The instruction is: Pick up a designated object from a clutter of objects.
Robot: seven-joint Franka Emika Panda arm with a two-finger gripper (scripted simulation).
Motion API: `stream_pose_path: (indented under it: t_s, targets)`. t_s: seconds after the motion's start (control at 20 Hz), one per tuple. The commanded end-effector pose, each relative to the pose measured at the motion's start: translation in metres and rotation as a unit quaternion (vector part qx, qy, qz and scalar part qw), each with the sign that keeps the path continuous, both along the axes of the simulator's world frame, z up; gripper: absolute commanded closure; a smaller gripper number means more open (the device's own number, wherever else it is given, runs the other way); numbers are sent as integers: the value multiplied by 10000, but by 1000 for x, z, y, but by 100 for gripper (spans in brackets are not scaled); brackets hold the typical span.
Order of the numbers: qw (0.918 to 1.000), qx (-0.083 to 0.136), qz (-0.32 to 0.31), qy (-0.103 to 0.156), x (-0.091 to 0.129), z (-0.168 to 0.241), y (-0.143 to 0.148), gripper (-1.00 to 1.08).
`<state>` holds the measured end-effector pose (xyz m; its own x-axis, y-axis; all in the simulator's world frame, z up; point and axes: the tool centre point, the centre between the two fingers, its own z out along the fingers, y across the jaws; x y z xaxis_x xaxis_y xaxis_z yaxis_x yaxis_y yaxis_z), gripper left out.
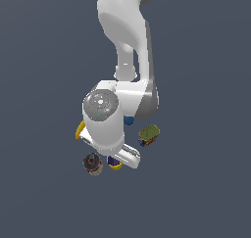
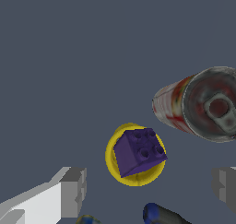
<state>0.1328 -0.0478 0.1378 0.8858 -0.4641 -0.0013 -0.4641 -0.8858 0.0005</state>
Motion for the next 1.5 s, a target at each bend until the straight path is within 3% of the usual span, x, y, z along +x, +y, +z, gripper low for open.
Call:
stream_pose_path:
  t_s: [0.0,0.9,0.95,1.45]
  targets:
    - [10000,0,0,0,0,0,0,-92]
    - [10000,-1,-20,-7,1,-51,-1,-92]
    - [10000,-1,-20,-7,1,-51,-1,108]
    - [10000,-1,-20,-7,1,-51,-1,108]
